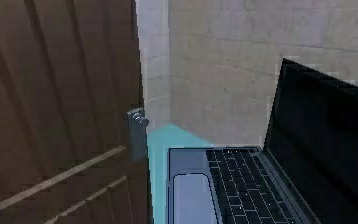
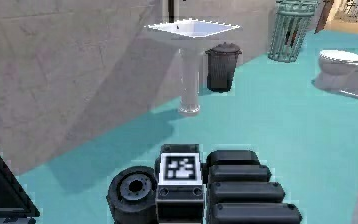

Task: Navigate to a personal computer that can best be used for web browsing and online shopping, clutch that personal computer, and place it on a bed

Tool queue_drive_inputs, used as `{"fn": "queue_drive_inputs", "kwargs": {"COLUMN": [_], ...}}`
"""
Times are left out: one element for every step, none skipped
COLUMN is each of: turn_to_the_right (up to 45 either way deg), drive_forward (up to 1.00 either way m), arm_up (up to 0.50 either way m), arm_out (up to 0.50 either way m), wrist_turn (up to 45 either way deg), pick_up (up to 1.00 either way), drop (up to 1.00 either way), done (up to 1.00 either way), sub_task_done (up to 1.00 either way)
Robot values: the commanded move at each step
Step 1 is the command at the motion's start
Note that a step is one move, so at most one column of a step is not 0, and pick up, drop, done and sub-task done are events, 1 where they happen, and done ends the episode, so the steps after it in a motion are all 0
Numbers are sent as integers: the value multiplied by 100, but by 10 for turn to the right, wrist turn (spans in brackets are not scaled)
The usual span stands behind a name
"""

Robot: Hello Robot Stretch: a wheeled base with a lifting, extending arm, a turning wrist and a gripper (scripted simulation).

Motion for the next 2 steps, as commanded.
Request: {"fn": "queue_drive_inputs", "kwargs": {"turn_to_the_right": [420, 0], "drive_forward": [0, 5], "arm_up": [0, 0], "arm_out": [0, 0], "wrist_turn": [0, 0], "pick_up": [0, 0], "drop": [0, 0], "done": [0, 0], "sub_task_done": [0, 0]}}
